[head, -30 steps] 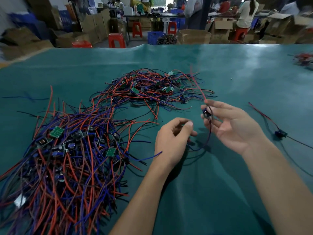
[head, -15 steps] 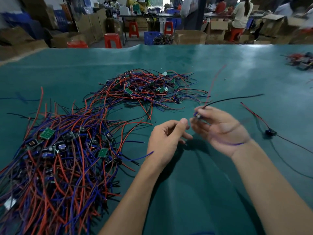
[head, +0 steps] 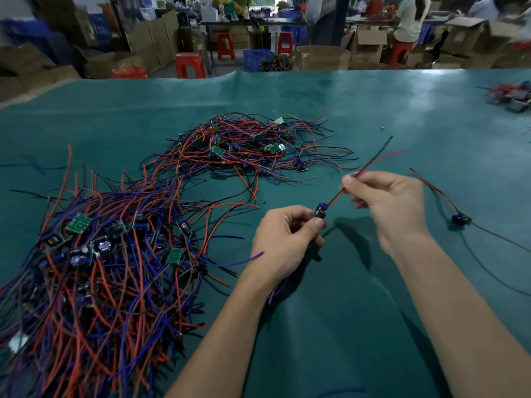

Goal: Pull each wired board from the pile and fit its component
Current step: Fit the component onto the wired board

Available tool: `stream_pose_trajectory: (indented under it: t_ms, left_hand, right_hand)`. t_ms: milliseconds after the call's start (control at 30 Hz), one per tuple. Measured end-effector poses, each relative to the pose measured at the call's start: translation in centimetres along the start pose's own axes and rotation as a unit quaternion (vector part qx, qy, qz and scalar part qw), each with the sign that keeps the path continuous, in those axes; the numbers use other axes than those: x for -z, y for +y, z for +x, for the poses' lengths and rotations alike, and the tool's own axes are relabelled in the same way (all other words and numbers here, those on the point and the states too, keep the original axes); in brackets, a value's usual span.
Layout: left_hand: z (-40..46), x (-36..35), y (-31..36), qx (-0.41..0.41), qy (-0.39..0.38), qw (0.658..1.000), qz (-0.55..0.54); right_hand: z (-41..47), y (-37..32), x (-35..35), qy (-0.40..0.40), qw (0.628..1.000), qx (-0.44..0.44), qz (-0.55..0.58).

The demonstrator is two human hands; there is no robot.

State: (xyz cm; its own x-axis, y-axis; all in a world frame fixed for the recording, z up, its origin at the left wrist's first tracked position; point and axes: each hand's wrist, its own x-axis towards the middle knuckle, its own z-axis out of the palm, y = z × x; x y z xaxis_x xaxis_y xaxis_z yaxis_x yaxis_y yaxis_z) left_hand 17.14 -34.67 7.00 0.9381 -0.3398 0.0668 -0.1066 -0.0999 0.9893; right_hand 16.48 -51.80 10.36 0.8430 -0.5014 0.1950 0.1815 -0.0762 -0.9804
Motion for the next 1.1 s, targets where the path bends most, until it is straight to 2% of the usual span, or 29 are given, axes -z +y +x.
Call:
stream_pose_trajectory:
  t_ms: [133,233,267,333,400,467,500,567,667,800,867,933,1000,1067,1100]
  left_hand:
    - [0.0,0.0,-0.2,0.004,-0.004,1.000,0.025]
    - [0.0,-0.1,-0.1,-0.022,0.042,0.999,-0.019]
    - [0.1,0.0,-0.1,-0.025,0.065,0.997,-0.041]
    - [0.3,0.0,0.0,-0.026,0.093,0.994,-0.060]
    - [0.3,-0.1,0.0,-0.030,0.099,0.993,-0.057]
    - [0.3,-0.1,-0.1,-0.032,0.095,0.994,-0.051]
    - [0.3,-0.1,-0.1,-0.032,0.088,0.995,-0.042]
    - [0.3,0.0,-0.2,-0.034,0.075,0.997,0.002]
    - [0.3,-0.2,-0.1,-0.028,0.048,0.996,0.076]
    - [-0.1,-0.1,0.2,-0.018,0.019,0.988,0.152]
    - [-0.2,-0.1,0.5,-0.023,0.021,0.985,0.172]
    - [-0.3,-0.1,0.6,-0.017,0.036,0.980,0.194]
    - [-0.2,-0.2,0.6,-0.013,0.046,0.981,0.187]
    - [-0.2,-0.3,0.4,-0.017,0.057,0.985,0.162]
    - [-0.2,-0.3,0.3,-0.024,0.065,0.986,0.154]
  right_hand:
    - [0.8,-0.1,1.9,0.117,0.991,0.008,0.057]
    - [1.2,-0.4,2.7,0.219,0.954,-0.072,0.194]
    - [1.3,-0.5,2.8,0.229,0.944,-0.103,0.213]
    - [1.1,-0.7,2.3,0.167,0.956,-0.159,0.182]
    - [0.1,-0.8,0.8,0.004,0.977,-0.189,0.101]
    - [-1.2,-0.6,-1.1,-0.148,0.975,-0.165,0.010]
    - [-1.8,-0.4,-1.8,-0.190,0.973,-0.133,-0.020]
    - [-2.4,-0.1,-2.6,-0.205,0.976,-0.069,-0.037]
    - [-1.9,-0.9,-1.9,-0.125,0.991,-0.003,-0.038]
    - [-1.1,-4.2,-0.4,0.027,0.995,0.037,0.093]
    - [-1.4,-6.8,-0.9,0.054,0.986,0.060,0.147]
    - [-2.0,-9.7,-2.4,0.022,0.979,0.085,0.183]
    - [-2.8,-12.0,-5.1,-0.078,0.976,0.092,0.180]
    - [-3.5,-13.1,-8.5,-0.212,0.968,0.081,0.108]
    - [-3.6,-13.3,-10.5,-0.278,0.956,0.084,0.037]
